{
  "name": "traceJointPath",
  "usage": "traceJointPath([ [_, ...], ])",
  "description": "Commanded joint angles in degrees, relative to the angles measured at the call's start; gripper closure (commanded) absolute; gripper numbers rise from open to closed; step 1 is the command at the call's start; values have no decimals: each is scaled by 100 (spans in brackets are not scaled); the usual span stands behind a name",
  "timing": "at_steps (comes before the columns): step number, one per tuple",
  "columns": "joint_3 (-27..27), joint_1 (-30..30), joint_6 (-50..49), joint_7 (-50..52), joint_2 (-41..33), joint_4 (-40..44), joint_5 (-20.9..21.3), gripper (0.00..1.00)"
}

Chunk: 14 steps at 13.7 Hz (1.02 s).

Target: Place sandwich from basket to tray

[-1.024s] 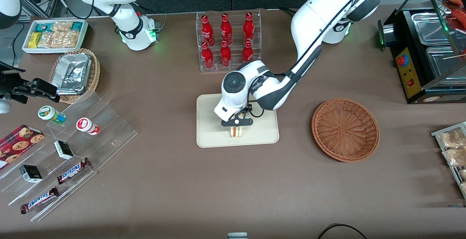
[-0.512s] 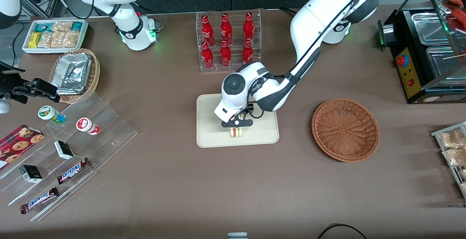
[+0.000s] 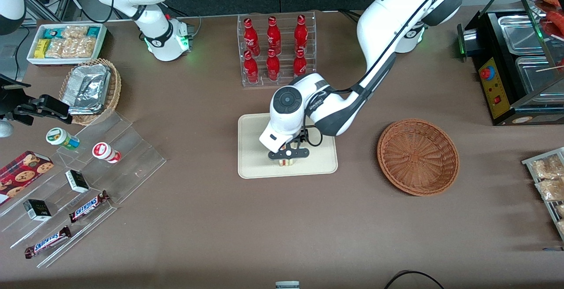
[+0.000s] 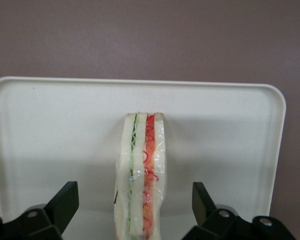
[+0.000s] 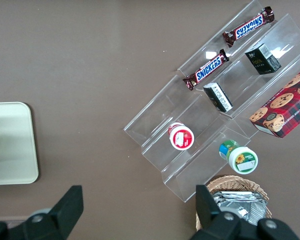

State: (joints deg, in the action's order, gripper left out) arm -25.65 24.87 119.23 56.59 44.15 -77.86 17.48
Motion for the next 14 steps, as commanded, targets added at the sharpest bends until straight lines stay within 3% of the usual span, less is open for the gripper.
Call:
traceJointPath([
  [1,-27,-272,-390,-611,-415,-106,36,0],
  [2,-45,-438,-531,-988,-520,-115,27,0],
  [7,-54,-1659,-1435,-3537,-978,-106,-798,0],
  [9,-54,-2160,-1840,-3760,-1215,-115,-1009,0],
  [14,-1,-2803,-2176,-4262,-1821,-351,-722,0],
])
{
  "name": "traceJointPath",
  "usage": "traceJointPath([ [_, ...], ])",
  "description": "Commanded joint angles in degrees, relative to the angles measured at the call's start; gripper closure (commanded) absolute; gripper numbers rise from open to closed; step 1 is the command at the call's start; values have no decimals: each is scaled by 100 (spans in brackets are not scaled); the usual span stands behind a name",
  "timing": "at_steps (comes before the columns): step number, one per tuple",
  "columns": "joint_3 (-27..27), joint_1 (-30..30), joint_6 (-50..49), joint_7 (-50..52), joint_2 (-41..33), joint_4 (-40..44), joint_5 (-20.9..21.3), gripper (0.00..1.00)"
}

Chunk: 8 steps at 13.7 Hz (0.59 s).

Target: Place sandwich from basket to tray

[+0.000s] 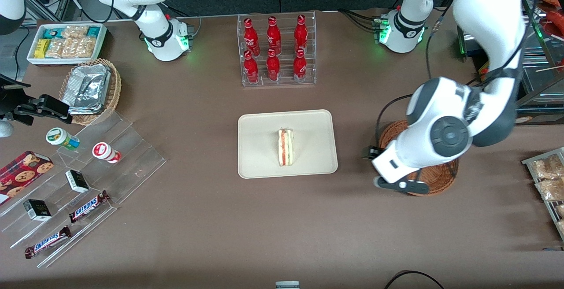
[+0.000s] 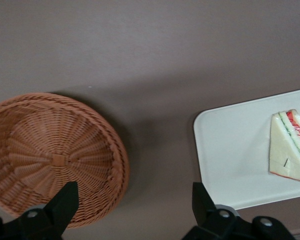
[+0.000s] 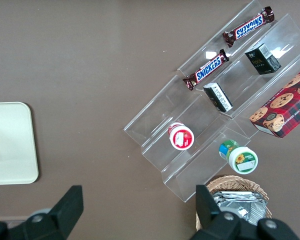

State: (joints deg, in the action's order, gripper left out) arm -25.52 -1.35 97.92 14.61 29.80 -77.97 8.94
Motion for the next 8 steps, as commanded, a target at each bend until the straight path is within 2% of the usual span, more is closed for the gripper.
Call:
traceJointPath([
  [1,-14,-269,-37,-72,-544,-490,196,0],
  [4,-32,-769,-45,-290,-1089,-903,179,0],
  [8,-23,-1042,-72,-415,-1696,-1421,126,0],
])
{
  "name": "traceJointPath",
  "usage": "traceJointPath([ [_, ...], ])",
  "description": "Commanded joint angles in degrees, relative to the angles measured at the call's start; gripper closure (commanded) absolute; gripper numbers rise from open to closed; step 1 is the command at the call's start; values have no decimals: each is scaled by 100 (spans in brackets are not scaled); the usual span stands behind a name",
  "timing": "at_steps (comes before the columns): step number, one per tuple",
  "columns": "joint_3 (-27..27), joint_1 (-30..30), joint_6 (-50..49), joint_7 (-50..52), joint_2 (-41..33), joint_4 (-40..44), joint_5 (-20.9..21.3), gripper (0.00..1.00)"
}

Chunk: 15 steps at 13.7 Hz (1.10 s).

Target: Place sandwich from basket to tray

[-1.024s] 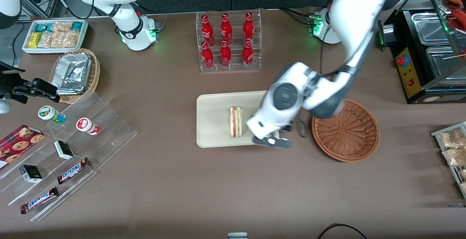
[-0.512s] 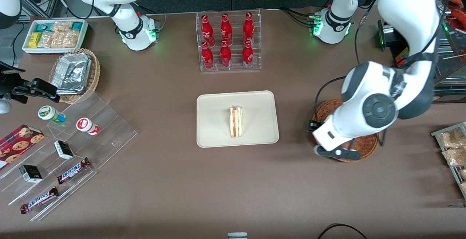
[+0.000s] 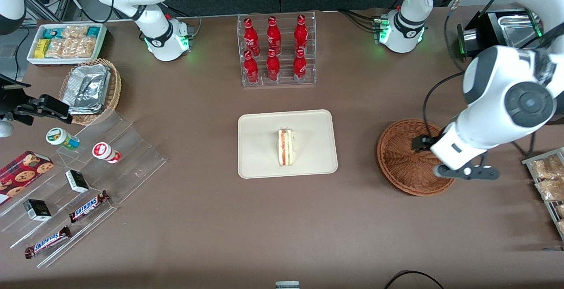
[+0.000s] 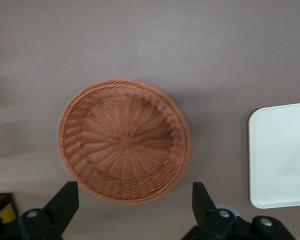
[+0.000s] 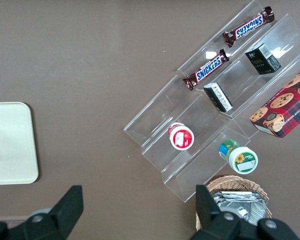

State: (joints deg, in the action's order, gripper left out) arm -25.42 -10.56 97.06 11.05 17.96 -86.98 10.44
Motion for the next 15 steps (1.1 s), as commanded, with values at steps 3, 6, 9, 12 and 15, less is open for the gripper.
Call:
traceJointPath([
  [3,-42,-455,-55,-303,-802,-820,-234,0],
  [6,203,-272,-301,-411,-1004,-864,-261,0],
  [9,581,-61,-380,-437,-1478,-1092,-647,0],
  [12,889,211,-713,-437,-1874,-1181,-736,0],
  [15,1469,765,-898,-437,-2164,-1172,-745,0],
])
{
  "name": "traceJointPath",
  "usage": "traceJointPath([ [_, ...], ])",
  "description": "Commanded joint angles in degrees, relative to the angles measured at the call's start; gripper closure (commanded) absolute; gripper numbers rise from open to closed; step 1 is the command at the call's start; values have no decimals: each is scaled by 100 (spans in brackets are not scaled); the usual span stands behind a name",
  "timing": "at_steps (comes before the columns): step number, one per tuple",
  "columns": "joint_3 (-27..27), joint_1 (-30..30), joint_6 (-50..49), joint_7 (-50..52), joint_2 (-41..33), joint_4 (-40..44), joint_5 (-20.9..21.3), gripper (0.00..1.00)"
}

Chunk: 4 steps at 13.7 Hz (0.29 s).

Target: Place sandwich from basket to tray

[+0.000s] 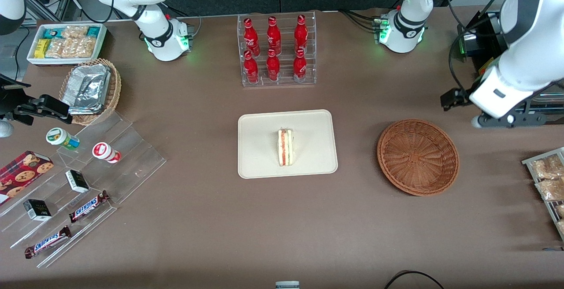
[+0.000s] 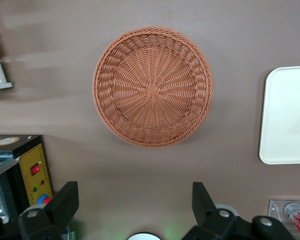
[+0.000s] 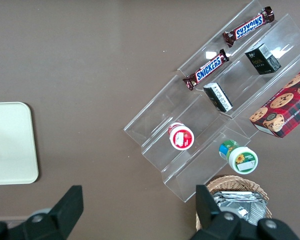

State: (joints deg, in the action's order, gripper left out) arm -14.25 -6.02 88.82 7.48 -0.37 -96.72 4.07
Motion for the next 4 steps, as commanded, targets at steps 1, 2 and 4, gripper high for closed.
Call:
traceJointPath([
  [1,370,329,-128,-80,-376,-198,-108,0],
  [2,370,330,-181,-80,-385,-181,-108,0],
  [4,379,347,-181,-80,-385,-181,-108,0],
])
